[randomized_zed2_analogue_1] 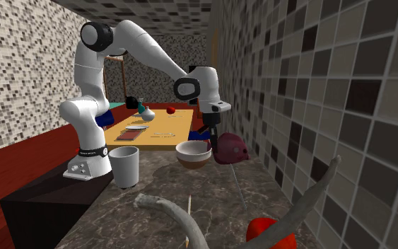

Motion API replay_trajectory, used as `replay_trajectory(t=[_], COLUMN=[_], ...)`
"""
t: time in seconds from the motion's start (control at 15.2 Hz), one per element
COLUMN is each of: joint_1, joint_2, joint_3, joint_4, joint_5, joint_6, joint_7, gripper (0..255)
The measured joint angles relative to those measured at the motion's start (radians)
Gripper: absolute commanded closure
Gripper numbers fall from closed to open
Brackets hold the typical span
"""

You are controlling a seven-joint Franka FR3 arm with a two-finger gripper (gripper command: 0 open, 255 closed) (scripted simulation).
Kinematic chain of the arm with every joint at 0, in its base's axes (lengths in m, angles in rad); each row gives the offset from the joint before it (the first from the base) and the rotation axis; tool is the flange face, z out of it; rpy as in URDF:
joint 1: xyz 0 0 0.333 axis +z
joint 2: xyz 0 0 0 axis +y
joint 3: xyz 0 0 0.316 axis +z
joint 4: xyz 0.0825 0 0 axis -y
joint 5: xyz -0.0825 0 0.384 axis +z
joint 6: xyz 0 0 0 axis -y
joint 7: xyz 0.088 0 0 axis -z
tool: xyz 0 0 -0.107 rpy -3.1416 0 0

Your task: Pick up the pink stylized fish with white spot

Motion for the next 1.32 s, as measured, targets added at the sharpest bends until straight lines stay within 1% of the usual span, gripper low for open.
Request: replay_trajectory(t=[0.33, 1.32], joint_1=[0.001, 0.004], joint_2=[-0.005, -0.099], joint_3=[0.000, -0.003], joint_4=[-0.001, 0.077], joint_5=[-0.001, -0.015], joint_6=[-0.005, -0.178], joint_7=[0.001, 0.010], gripper=[255, 255])
